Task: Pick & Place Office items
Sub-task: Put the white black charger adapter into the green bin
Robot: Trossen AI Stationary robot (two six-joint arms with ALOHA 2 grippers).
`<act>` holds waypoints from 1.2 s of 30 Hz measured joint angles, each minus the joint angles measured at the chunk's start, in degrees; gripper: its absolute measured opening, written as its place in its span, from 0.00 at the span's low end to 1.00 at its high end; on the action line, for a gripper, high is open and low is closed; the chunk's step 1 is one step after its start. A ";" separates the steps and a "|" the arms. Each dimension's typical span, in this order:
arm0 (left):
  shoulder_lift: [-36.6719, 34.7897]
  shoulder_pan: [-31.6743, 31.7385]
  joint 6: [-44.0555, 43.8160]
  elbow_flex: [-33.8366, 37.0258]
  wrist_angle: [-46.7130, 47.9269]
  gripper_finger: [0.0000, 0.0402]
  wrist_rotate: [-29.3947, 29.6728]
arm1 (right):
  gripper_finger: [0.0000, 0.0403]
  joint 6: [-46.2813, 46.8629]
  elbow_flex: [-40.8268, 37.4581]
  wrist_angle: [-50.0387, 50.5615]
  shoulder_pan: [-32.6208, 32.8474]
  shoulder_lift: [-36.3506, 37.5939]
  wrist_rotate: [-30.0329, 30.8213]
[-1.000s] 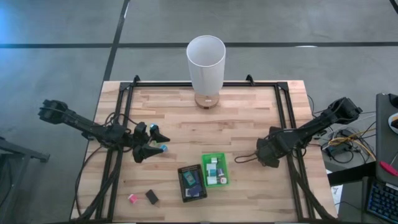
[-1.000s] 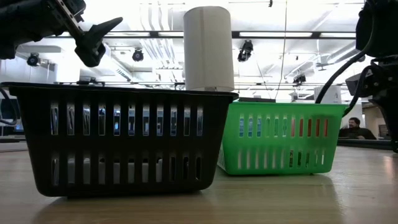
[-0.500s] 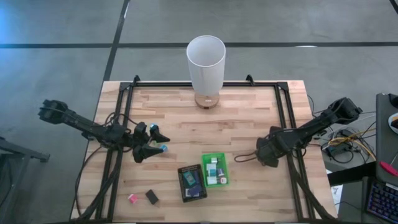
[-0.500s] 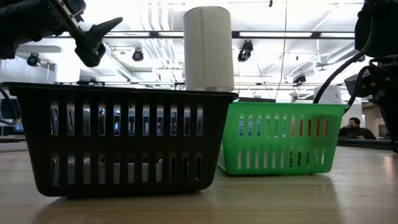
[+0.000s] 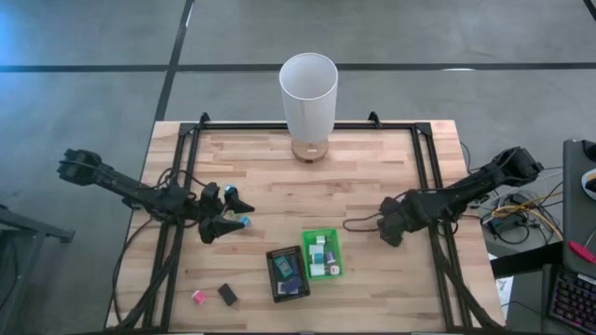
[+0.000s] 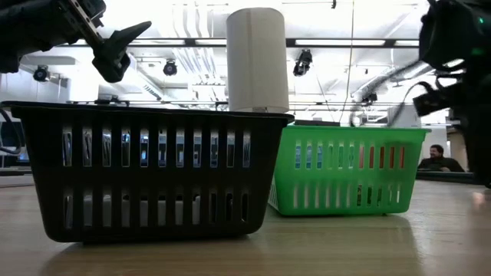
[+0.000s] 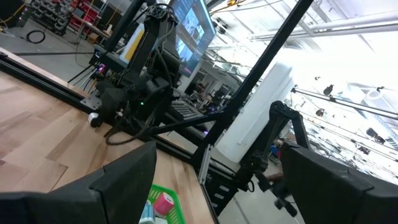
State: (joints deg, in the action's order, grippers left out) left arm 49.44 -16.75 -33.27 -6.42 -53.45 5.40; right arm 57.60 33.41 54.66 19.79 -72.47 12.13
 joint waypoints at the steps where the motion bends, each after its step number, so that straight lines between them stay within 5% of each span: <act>1: -0.01 0.00 0.01 0.00 0.00 0.85 0.00 | 0.52 2.56 0.00 -2.46 0.00 0.00 0.00; 11: 0.00 0.00 -0.03 0.00 0.00 0.85 0.01 | 0.52 18.27 0.07 -30.30 0.04 0.00 -0.60; 15: -0.02 0.00 -0.14 0.00 0.00 0.85 0.01 | 0.52 36.74 -0.02 -29.27 0.09 0.02 -0.54; 24: -0.02 0.00 -0.16 0.00 0.02 0.85 0.01 | 0.52 44.93 0.08 -29.20 0.07 0.00 0.72; 31: -0.01 0.00 -0.18 0.00 0.02 0.85 0.01 | 0.52 74.23 1.08 -36.52 0.02 0.02 1.44; 36: -0.02 0.00 -0.18 0.00 0.02 0.85 0.01 | 0.52 84.38 1.09 -40.10 0.02 0.02 2.01</act>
State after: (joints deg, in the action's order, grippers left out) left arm 49.43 -16.75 -33.45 -6.42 -53.43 5.41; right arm 141.97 34.50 14.56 19.81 -72.44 14.13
